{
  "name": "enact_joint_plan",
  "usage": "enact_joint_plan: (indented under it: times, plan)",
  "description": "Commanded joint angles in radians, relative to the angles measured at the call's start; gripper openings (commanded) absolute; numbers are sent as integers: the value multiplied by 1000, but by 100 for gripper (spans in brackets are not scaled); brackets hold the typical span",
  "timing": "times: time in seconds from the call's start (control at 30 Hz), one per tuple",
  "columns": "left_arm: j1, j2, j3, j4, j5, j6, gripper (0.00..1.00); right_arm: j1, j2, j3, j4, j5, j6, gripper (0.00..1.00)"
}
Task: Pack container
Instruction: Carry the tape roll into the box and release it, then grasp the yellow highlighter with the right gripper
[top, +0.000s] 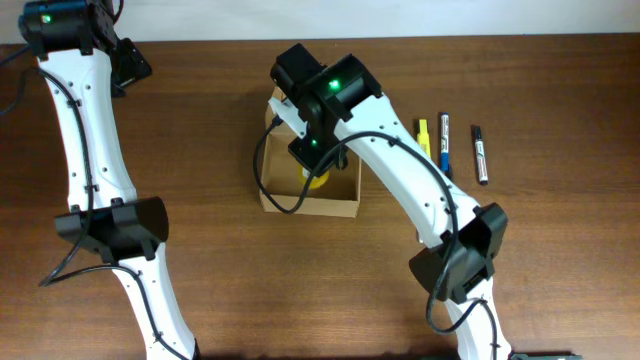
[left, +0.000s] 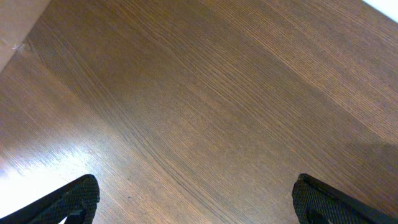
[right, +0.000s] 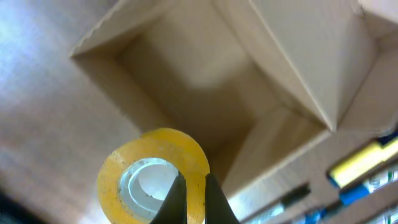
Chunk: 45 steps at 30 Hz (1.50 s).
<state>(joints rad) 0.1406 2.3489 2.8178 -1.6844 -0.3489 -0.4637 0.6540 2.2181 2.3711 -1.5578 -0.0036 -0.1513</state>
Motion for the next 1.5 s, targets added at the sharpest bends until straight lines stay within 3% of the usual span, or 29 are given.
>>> enact_joint_plan:
  times: [0.0, 0.27, 0.6, 0.63, 0.7, 0.73, 0.97, 1.13, 1.33, 1.47]
  plan:
    - [5, -19, -5, -3, -11, 10, 100, -10, -5, -98, 91, -10, -52, 4]
    - [5, -19, -5, -3, -11, 10, 100, -48, -3, -300, 327, -12, -54, 4]
    - [5, -19, -5, -3, -11, 10, 100, -63, -3, -383, 385, -29, -54, 4]
    - [5, -19, -5, -3, -11, 10, 100, -63, -3, -383, 383, -30, -54, 6]
    - [5, -19, -5, -3, -11, 10, 100, -60, -3, -383, 376, -27, -54, 35]
    - [5, -19, -5, -3, -11, 10, 100, -60, -5, -381, 370, -24, -54, 42]
    - [5, -19, -5, -3, -11, 10, 100, -60, -68, -267, 236, 123, -50, 50]
    - [5, -19, -5, -3, -11, 10, 100, -90, -235, -236, 205, 287, 3, 59]
    - [5, -19, -5, -3, -11, 10, 100, -302, -450, -236, 216, 273, 108, 59]
    - [5, -19, -5, -3, -11, 10, 100, -475, -448, -246, 210, 149, 216, 58]
